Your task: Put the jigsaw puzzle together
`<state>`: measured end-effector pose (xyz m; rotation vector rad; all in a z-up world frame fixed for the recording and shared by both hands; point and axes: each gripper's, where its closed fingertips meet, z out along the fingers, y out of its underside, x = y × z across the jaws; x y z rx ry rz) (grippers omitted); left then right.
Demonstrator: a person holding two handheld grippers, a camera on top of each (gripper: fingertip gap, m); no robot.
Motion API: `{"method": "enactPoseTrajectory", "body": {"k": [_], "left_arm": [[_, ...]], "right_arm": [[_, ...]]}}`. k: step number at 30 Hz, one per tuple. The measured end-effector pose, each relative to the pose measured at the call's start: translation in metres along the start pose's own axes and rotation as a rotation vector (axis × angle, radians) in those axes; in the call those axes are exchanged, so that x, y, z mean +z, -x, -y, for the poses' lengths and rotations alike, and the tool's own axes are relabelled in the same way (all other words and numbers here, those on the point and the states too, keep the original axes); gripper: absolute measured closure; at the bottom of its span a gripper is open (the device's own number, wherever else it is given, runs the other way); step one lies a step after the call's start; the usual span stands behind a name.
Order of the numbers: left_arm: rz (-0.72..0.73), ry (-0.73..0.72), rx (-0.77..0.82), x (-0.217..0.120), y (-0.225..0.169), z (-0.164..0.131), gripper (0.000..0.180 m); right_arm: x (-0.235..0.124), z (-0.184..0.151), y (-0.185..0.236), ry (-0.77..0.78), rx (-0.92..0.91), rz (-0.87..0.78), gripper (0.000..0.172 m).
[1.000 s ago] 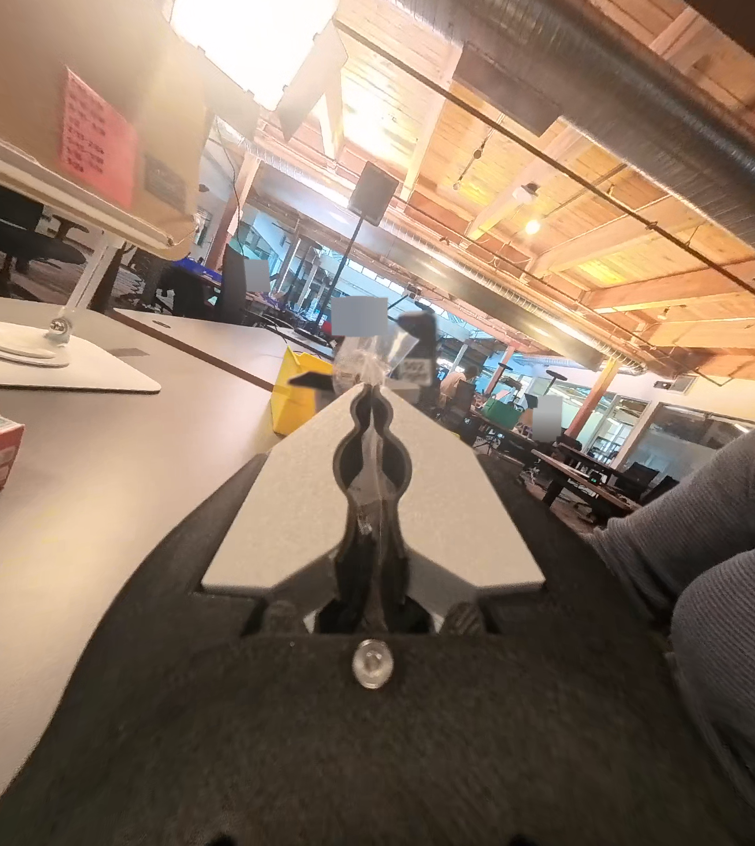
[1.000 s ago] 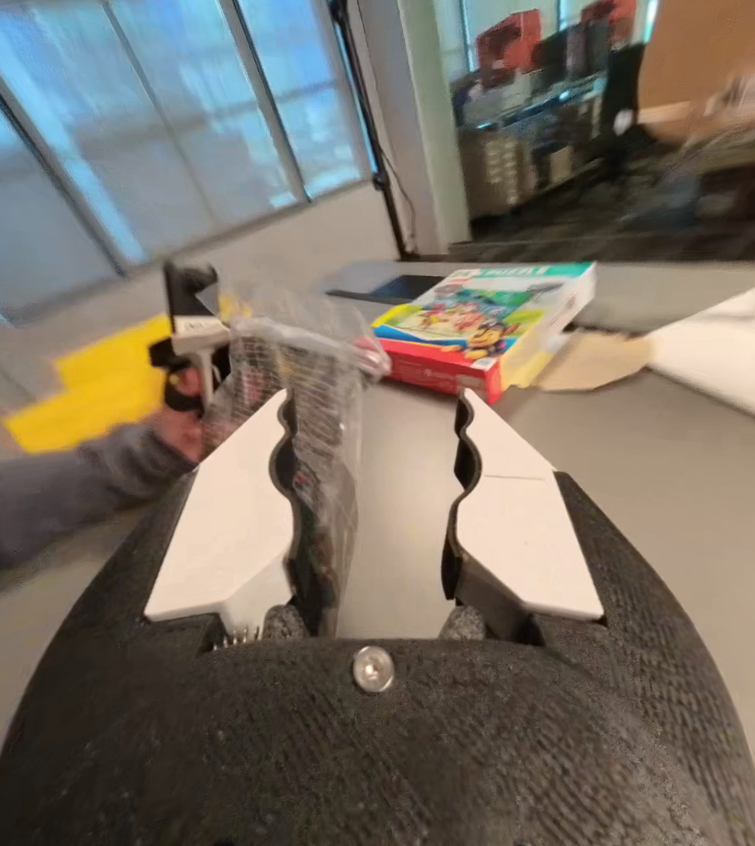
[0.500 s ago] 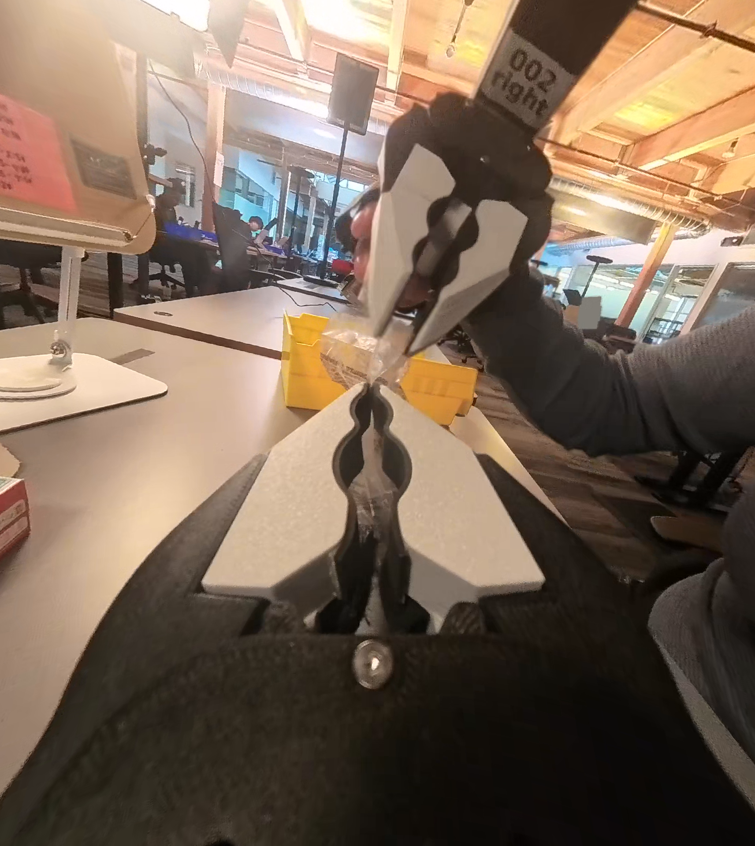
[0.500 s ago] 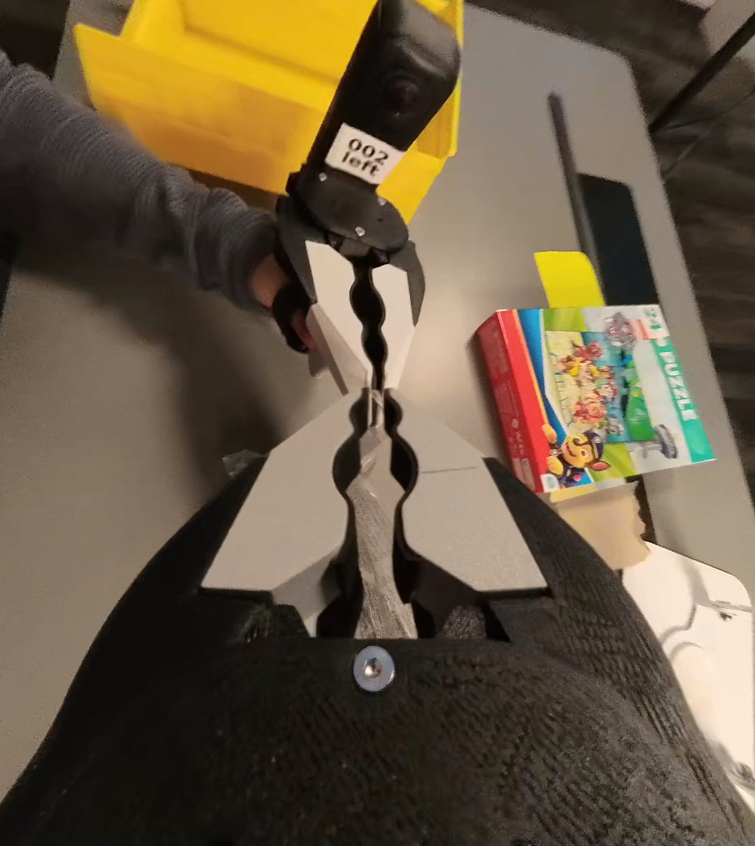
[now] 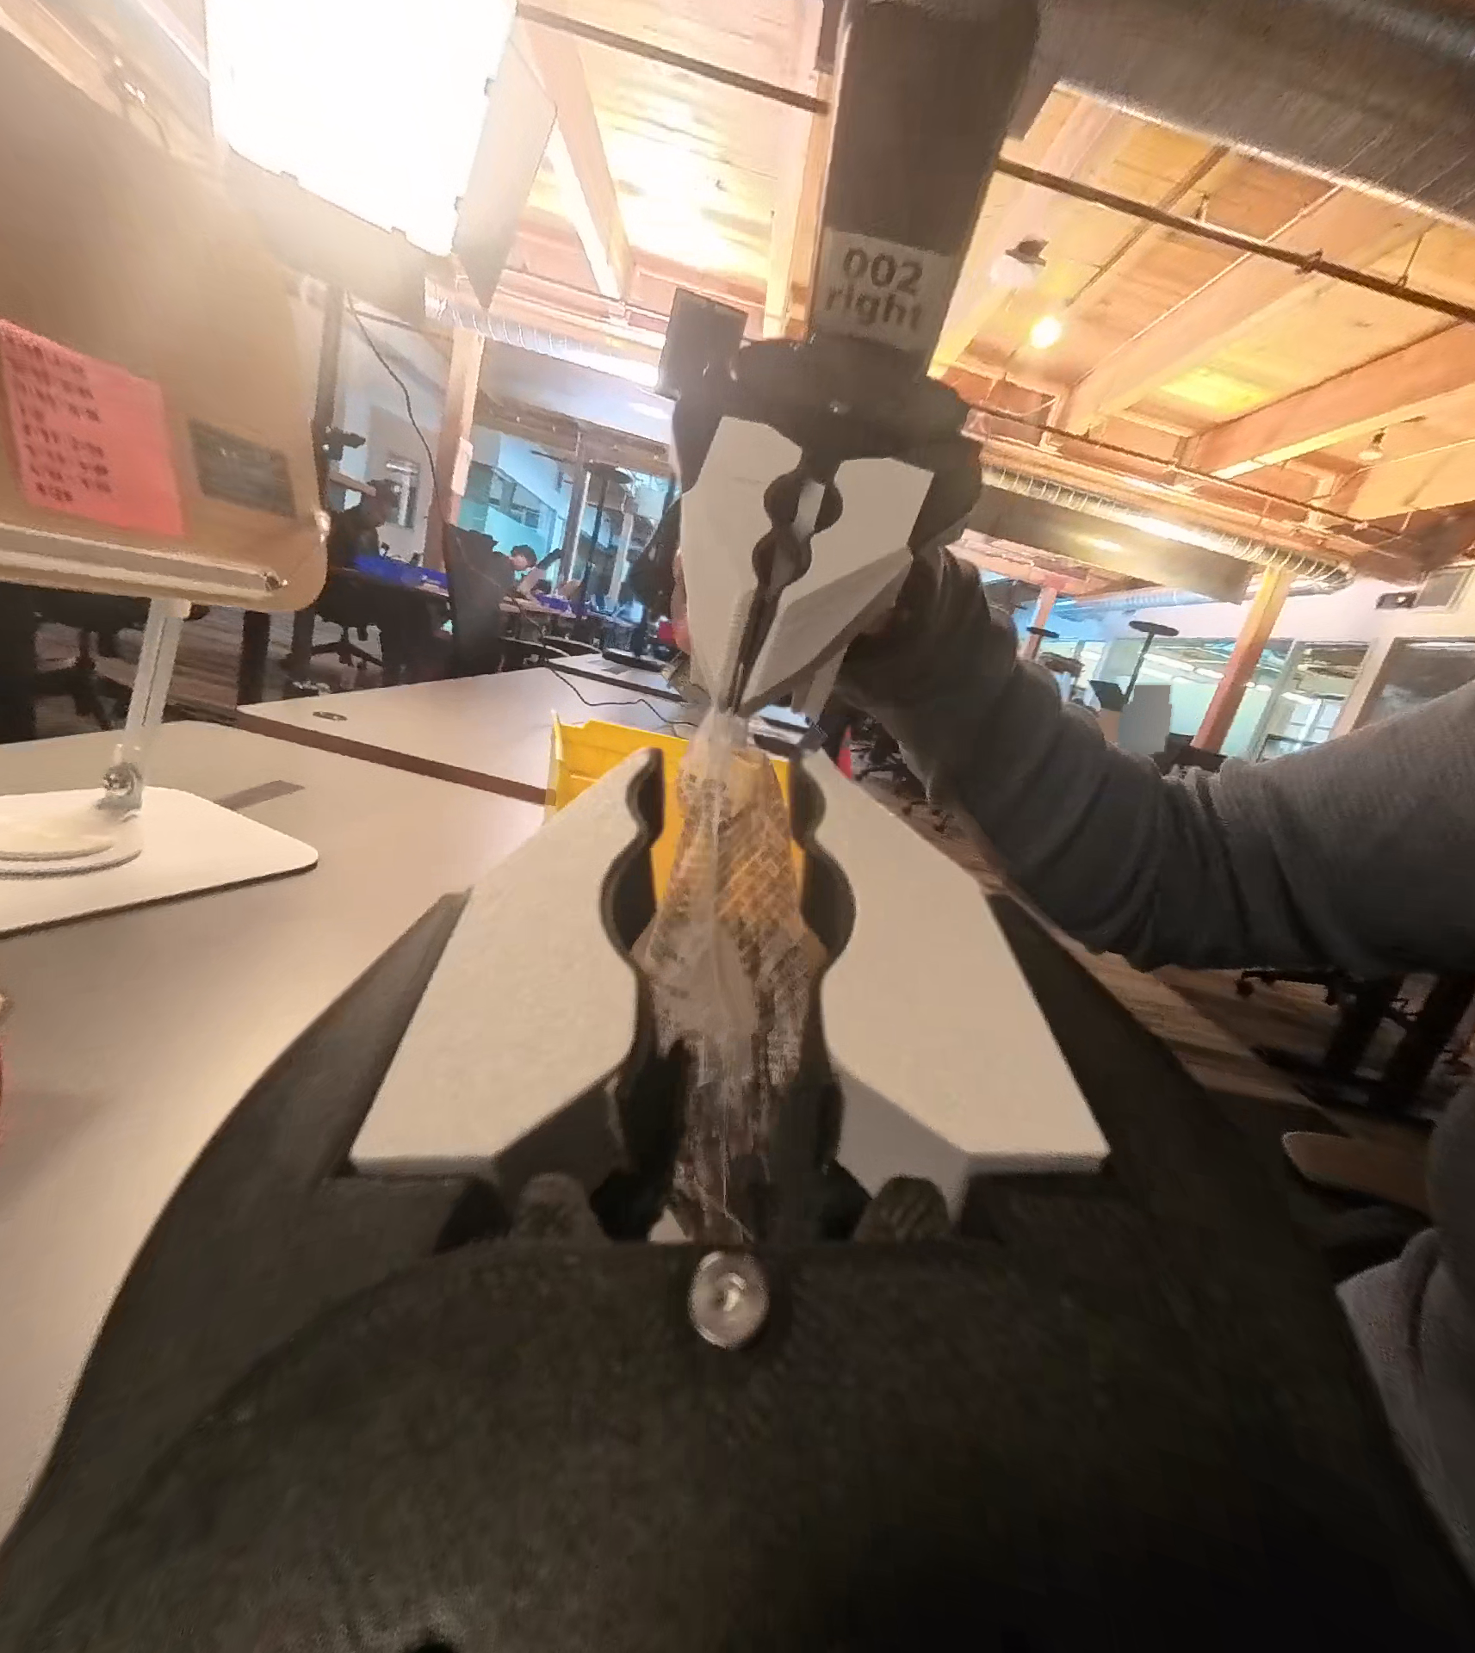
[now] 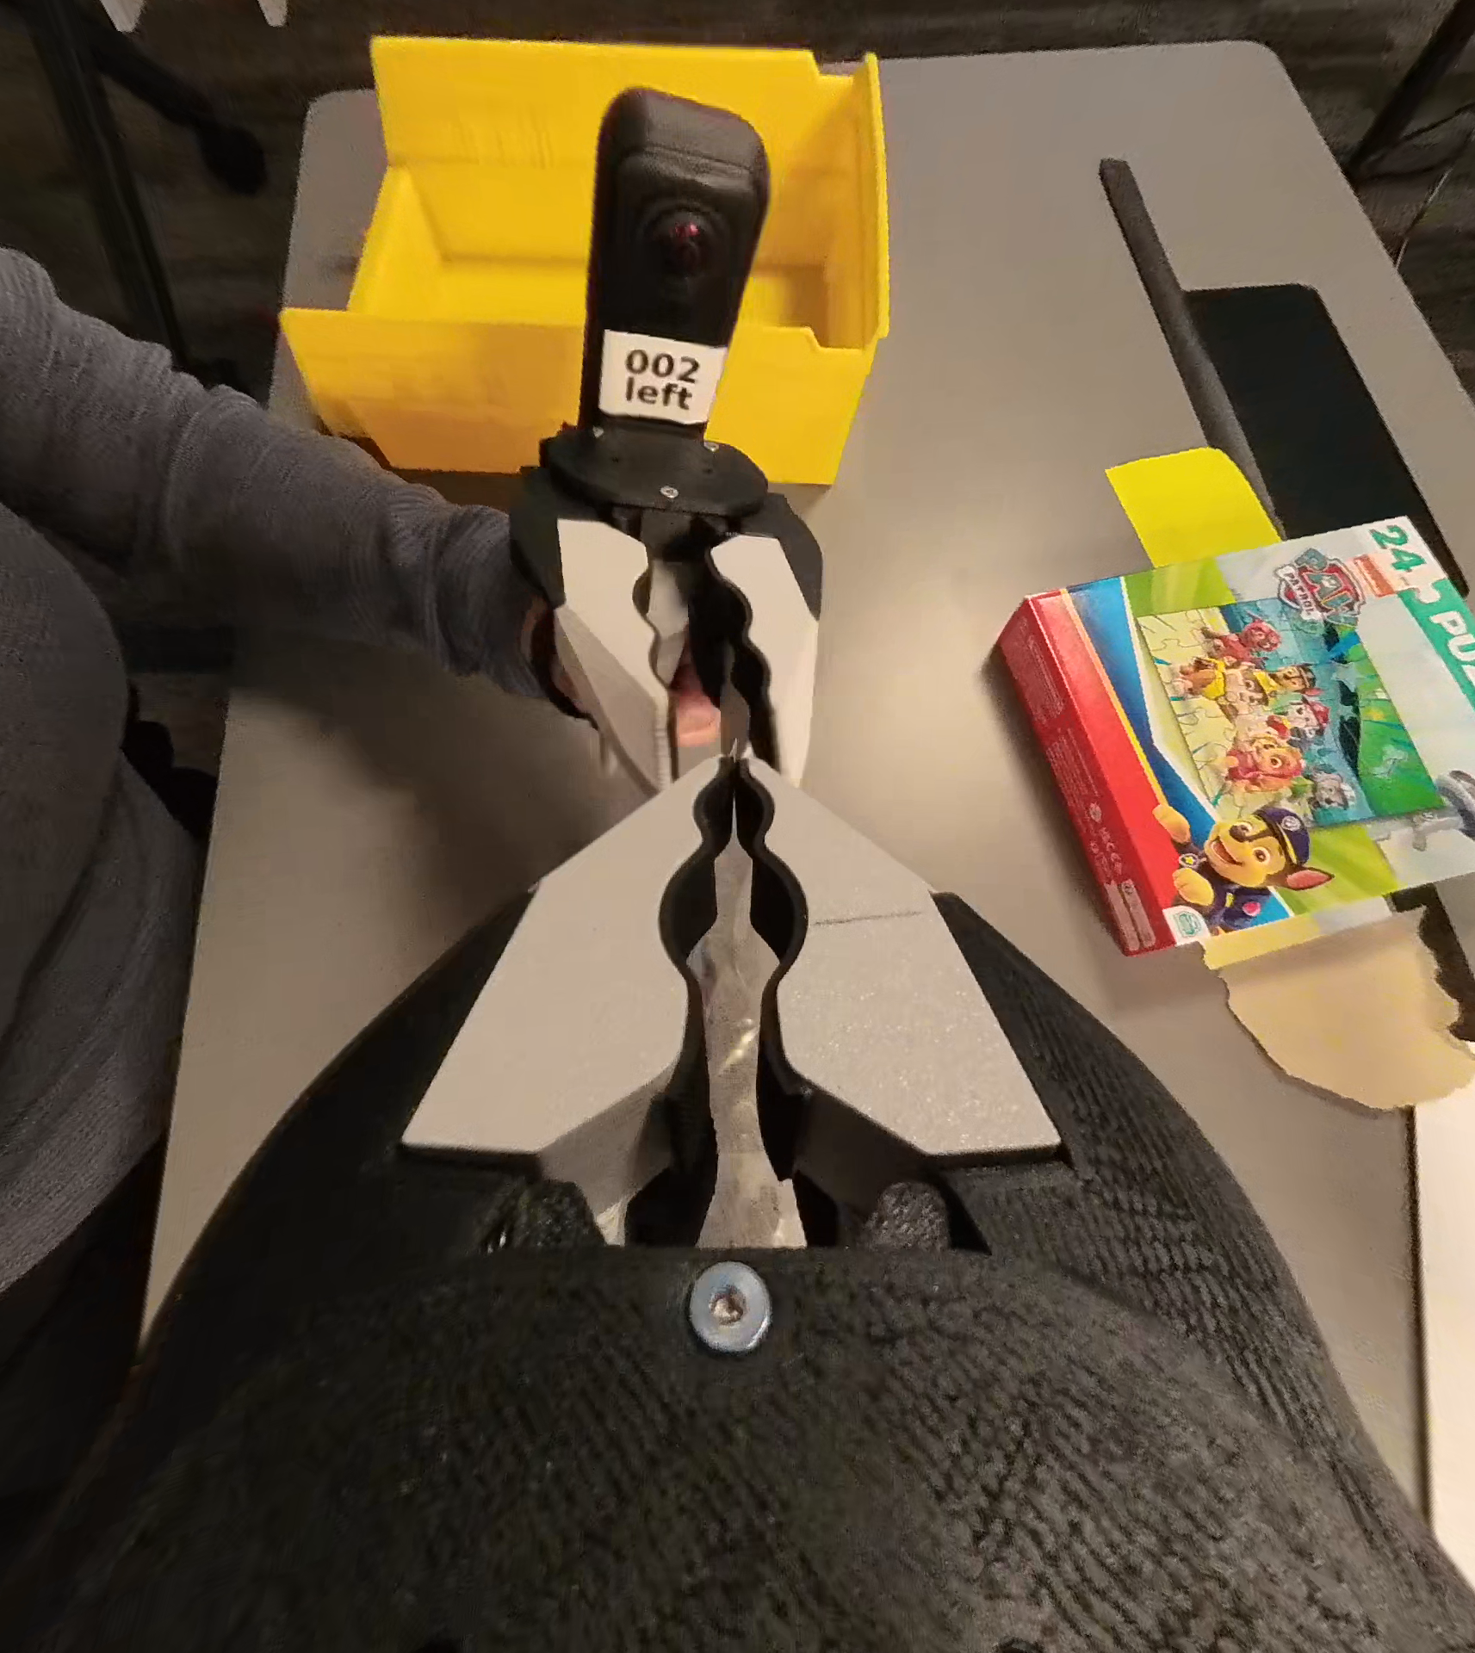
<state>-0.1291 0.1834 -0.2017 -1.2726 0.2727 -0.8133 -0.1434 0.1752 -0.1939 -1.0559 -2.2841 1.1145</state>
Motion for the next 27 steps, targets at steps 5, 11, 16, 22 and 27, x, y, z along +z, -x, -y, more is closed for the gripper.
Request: {"method": "enactPoseTrajectory", "body": {"k": [5, 11, 16, 22, 27], "left_arm": [[-0.013, 0.028, 0.035, 0.007, -0.009, -0.001, 0.165], [0.007, 0.01, 0.059, 0.007, -0.007, 0.0, 0.18], [-0.003, 0.02, 0.074, 0.008, -0.01, 0.0, 0.18], [0.01, 0.037, 0.106, 0.009, -0.009, -0.001, 0.18], [0.16, 0.038, 0.335, 0.006, -0.003, 0.004, 0.18]], "right_arm": [[-0.004, 0.004, 0.004, -0.013, -0.011, 0.004, 0.172], [-0.003, 0.007, 0.006, -0.027, -0.022, -0.015, 0.163], [-0.002, 0.004, 0.008, 0.005, -0.006, 0.007, 0.162], [0.002, -0.001, 0.012, 0.033, 0.001, 0.036, 0.172], [0.004, 0.003, -0.003, -0.013, 0.016, -0.152, 0.172]]}}
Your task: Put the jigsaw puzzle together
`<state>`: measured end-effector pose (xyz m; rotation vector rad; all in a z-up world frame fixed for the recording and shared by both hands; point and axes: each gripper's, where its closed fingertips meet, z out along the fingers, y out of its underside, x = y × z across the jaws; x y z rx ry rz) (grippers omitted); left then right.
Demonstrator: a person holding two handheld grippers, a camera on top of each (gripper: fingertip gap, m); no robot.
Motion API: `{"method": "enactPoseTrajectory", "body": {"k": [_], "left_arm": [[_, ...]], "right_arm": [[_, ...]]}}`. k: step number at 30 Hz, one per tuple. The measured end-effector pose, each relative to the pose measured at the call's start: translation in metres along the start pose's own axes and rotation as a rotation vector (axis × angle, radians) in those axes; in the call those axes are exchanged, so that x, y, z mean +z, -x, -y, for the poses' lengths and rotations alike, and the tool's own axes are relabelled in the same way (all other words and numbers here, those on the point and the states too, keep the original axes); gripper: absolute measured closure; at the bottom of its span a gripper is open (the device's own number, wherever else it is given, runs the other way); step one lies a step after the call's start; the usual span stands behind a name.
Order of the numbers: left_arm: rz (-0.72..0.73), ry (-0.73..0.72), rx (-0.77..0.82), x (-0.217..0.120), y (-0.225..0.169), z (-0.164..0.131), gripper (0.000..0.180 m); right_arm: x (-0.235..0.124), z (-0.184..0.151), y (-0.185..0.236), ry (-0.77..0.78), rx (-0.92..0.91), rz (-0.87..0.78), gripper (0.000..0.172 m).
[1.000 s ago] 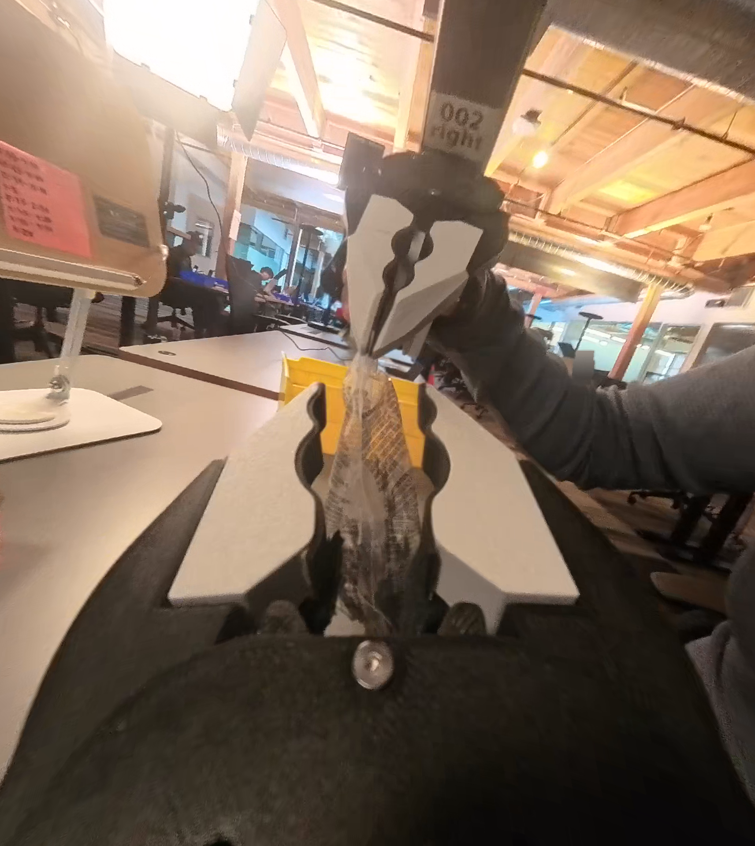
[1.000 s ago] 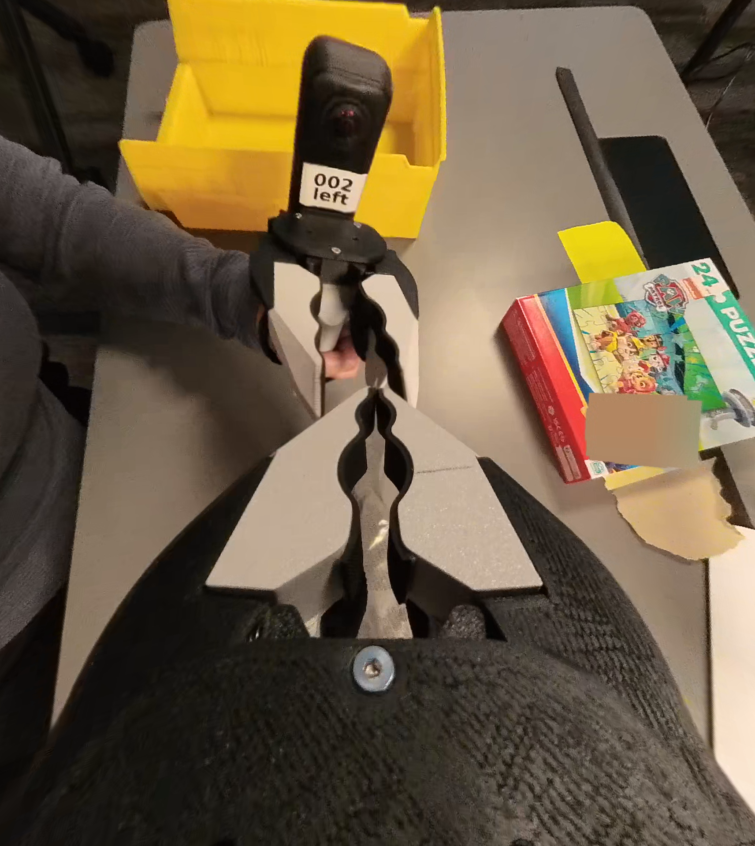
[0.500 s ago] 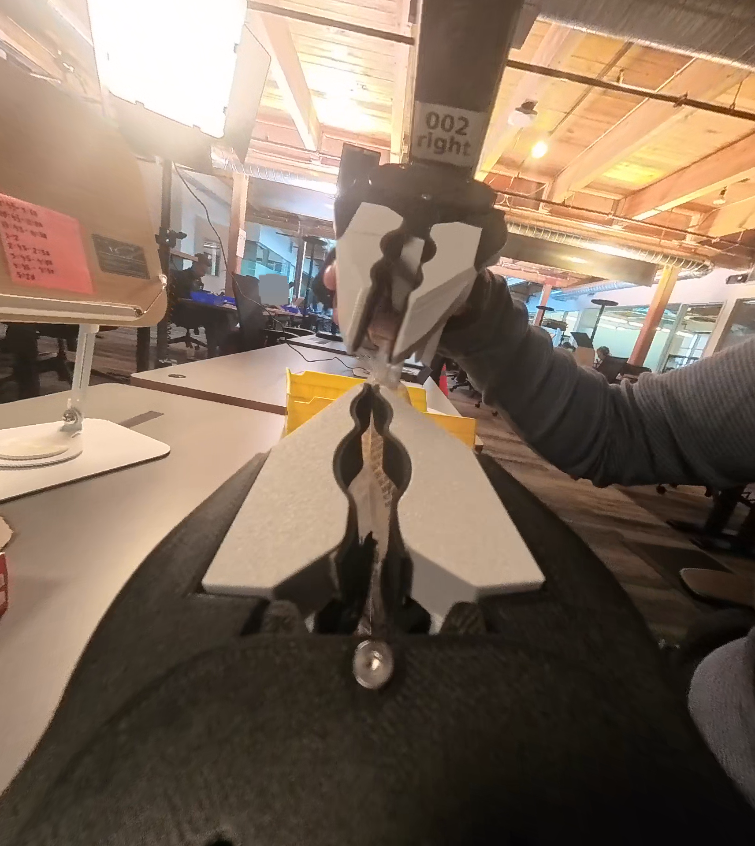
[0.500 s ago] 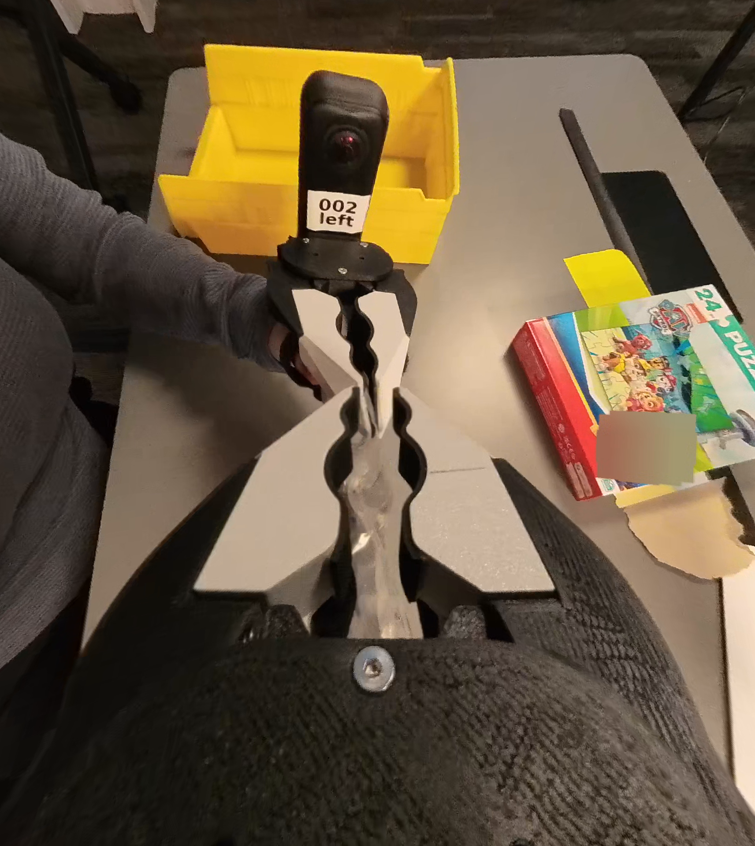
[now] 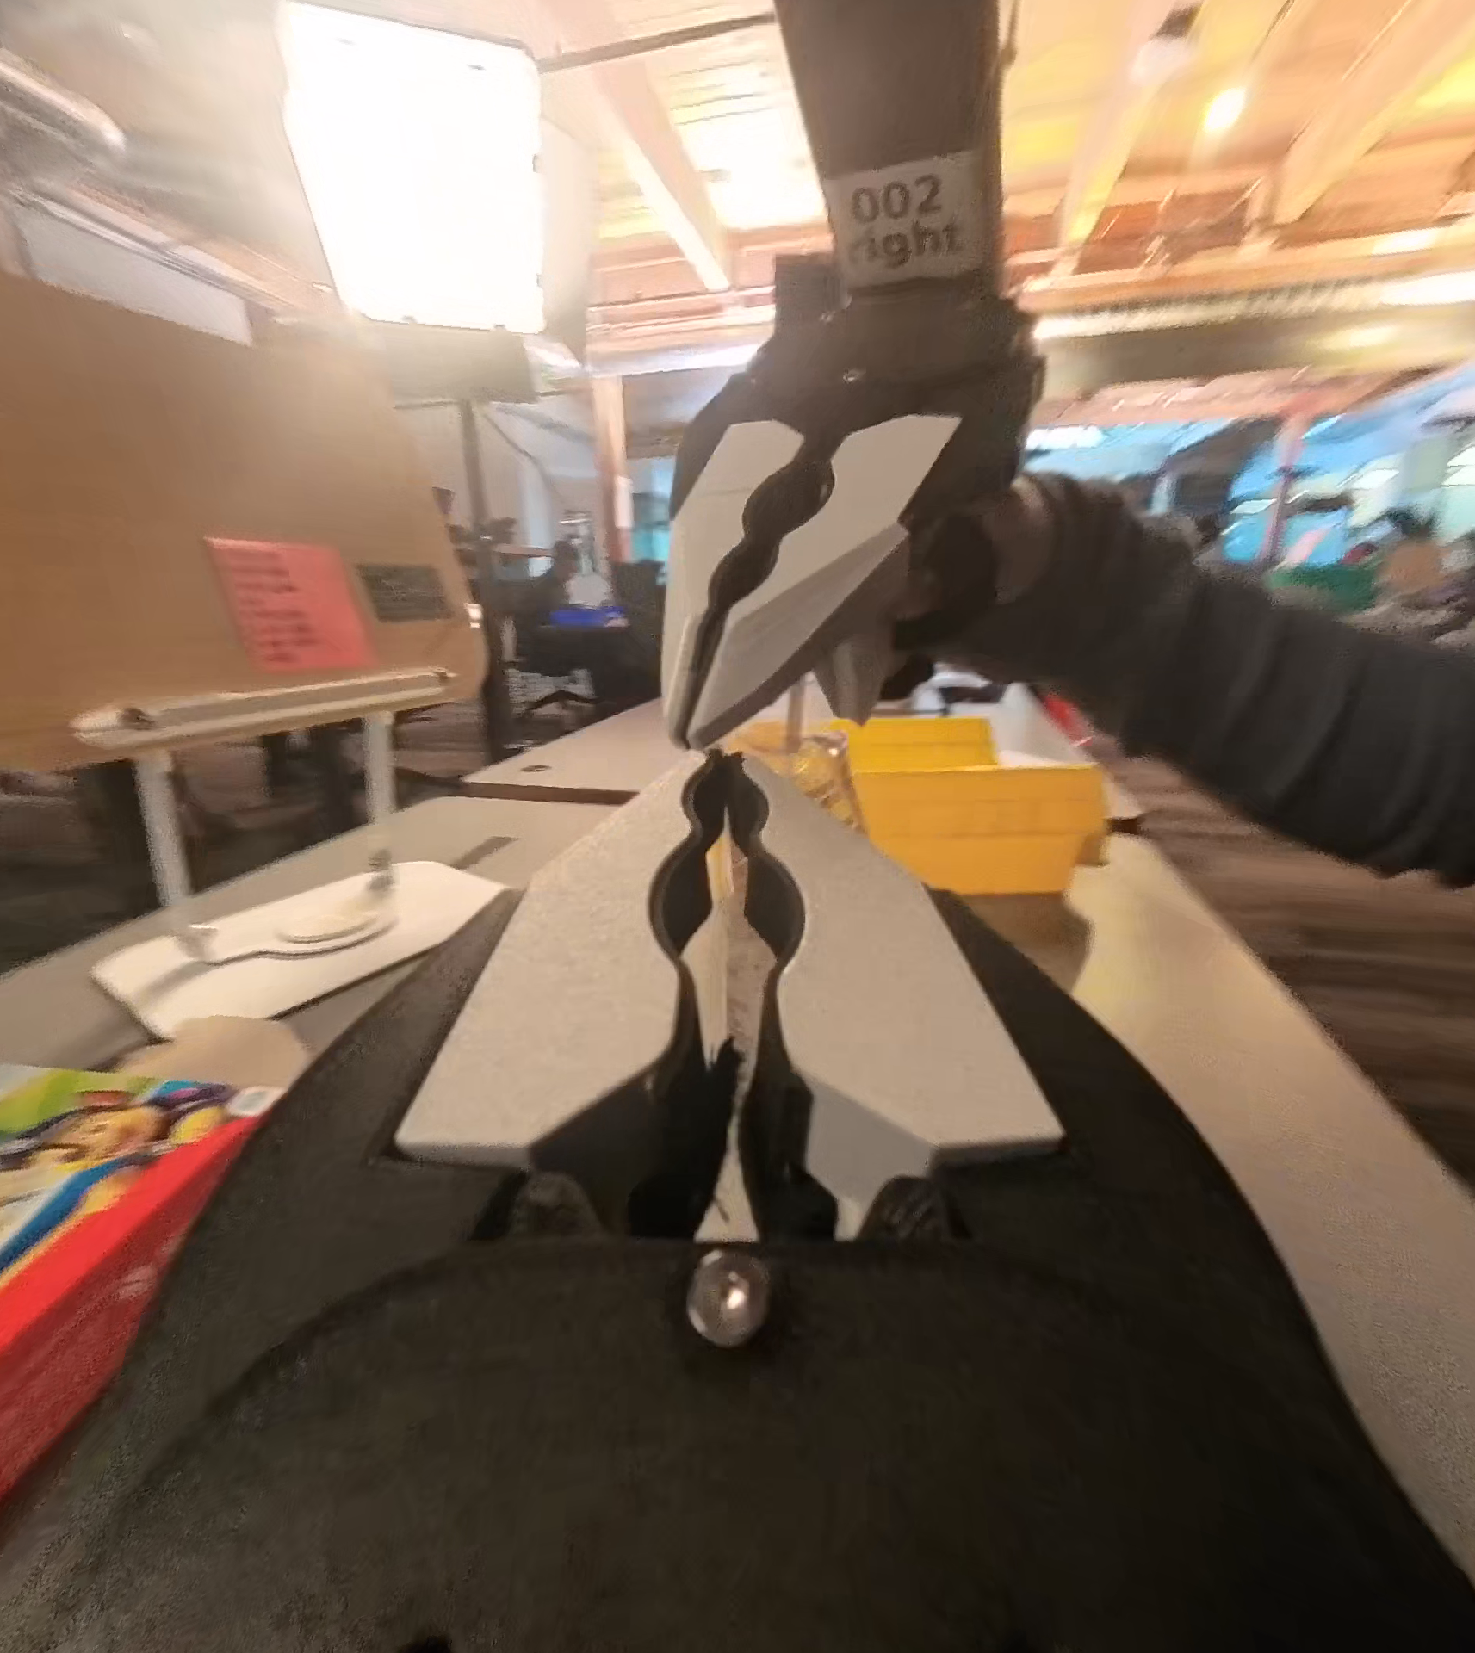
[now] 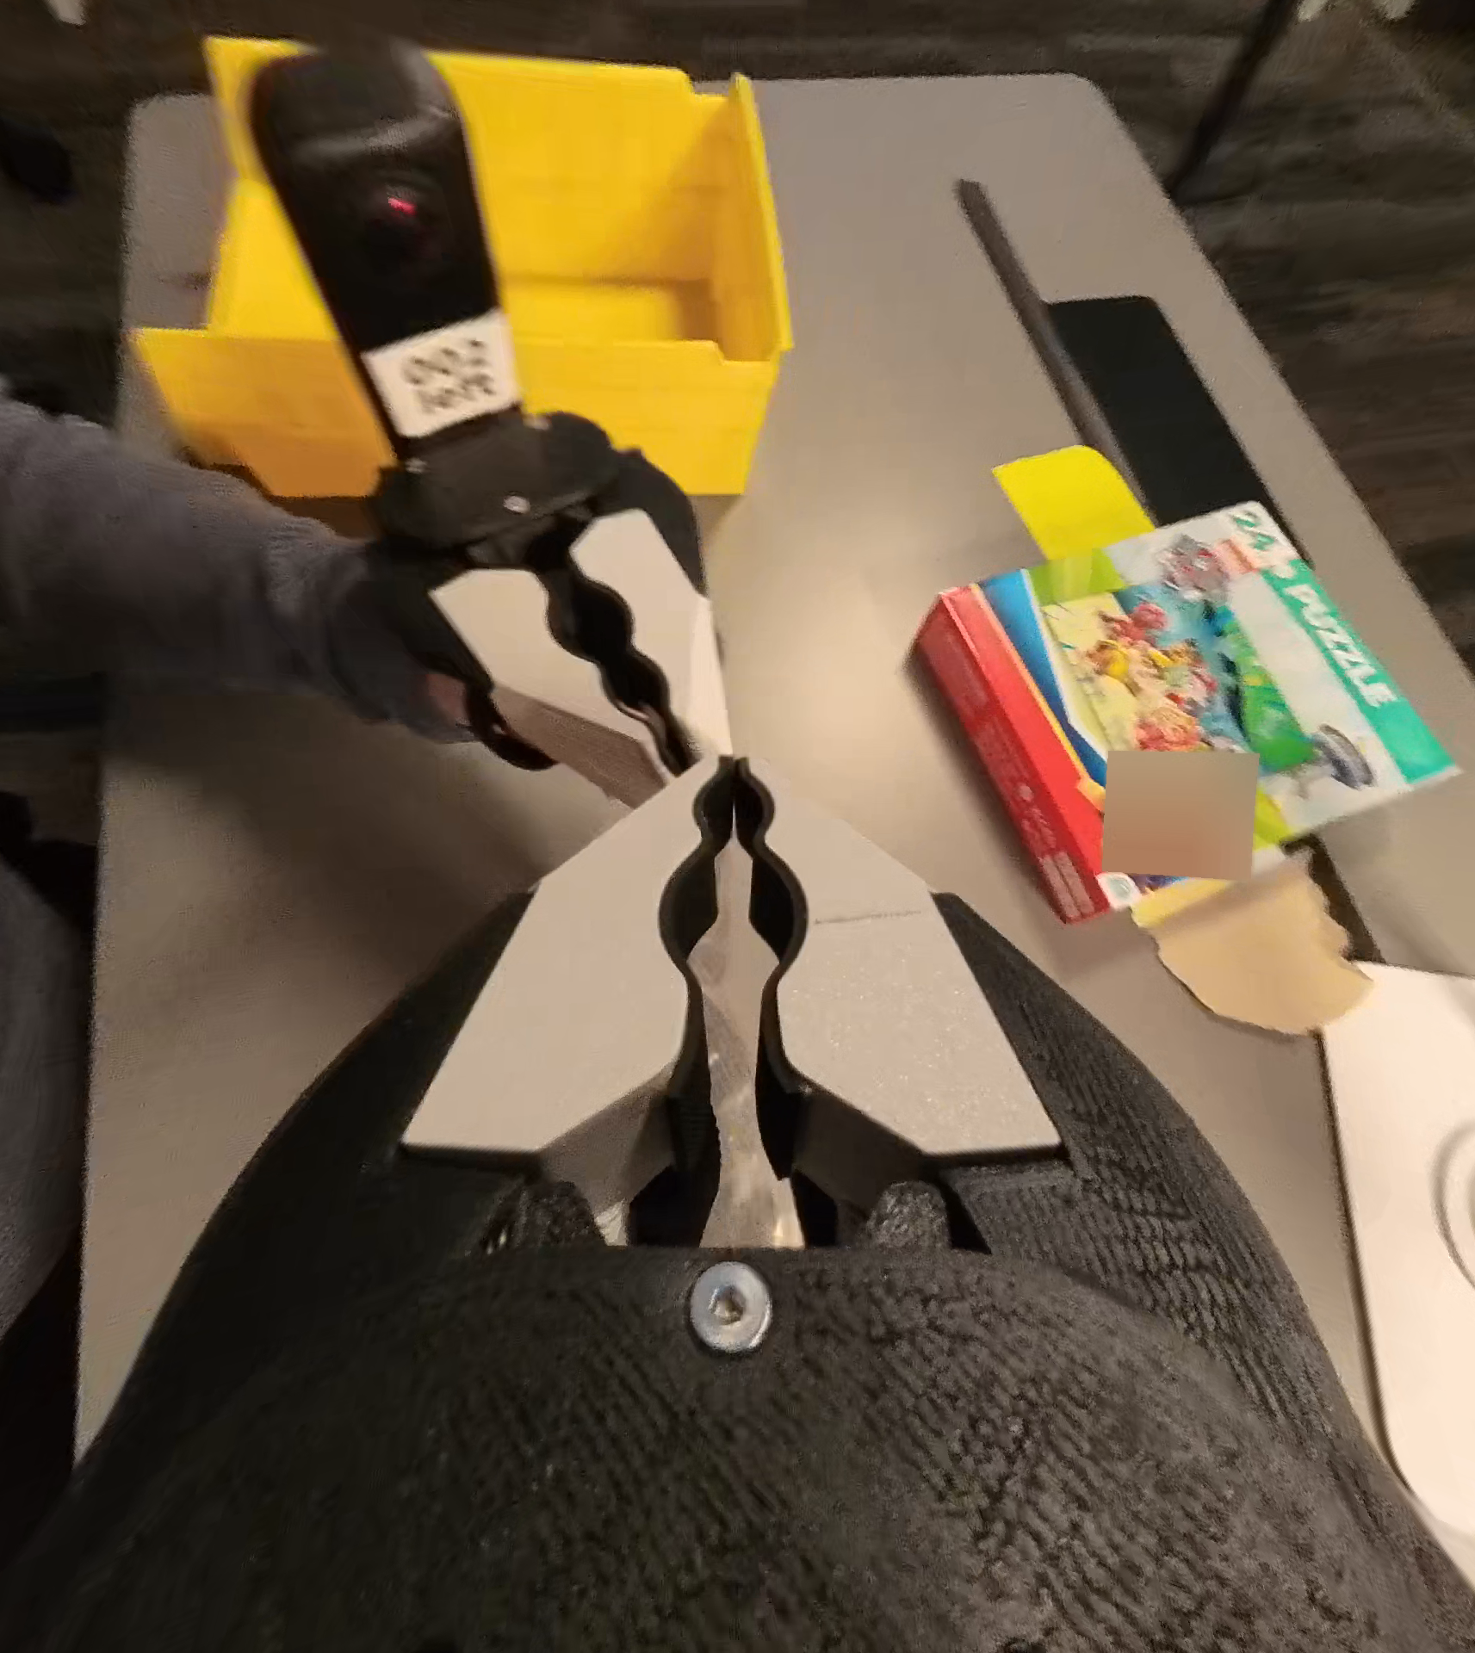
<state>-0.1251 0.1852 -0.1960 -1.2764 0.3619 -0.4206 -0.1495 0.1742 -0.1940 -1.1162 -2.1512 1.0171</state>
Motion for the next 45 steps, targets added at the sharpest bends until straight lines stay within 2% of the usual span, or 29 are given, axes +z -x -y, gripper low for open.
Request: {"method": "enactPoseTrajectory", "body": {"k": [3, 9, 23, 26, 28, 45], "left_arm": [[0.066, 0.014, 0.081, 0.001, 0.001, -0.001, 0.18], [0.102, 0.053, 0.17, 0.006, -0.004, -0.005, 0.18], [0.123, 0.112, 0.201, 0.007, 0.0, -0.015, 0.18], [0.125, 0.128, 0.213, 0.004, 0.0, -0.018, 0.18], [0.122, 0.129, 0.216, 0.004, -0.001, -0.016, 0.18], [0.17, 0.241, 0.299, -0.007, -0.007, -0.023, 0.18]], "right_arm": [[-0.002, -0.004, -0.006, -0.007, 0.025, -0.103, 0.172], [-0.014, -0.019, -0.031, -0.017, 0.094, -0.283, 0.172], [-0.049, -0.042, -0.062, -0.089, 0.194, -0.509, 0.172], [-0.066, -0.051, -0.074, -0.088, 0.194, -0.608, 0.172], [-0.073, -0.054, -0.075, -0.128, 0.244, -0.593, 0.172], [-0.089, -0.073, -0.093, -0.14, 0.253, -0.693, 0.172]]}}
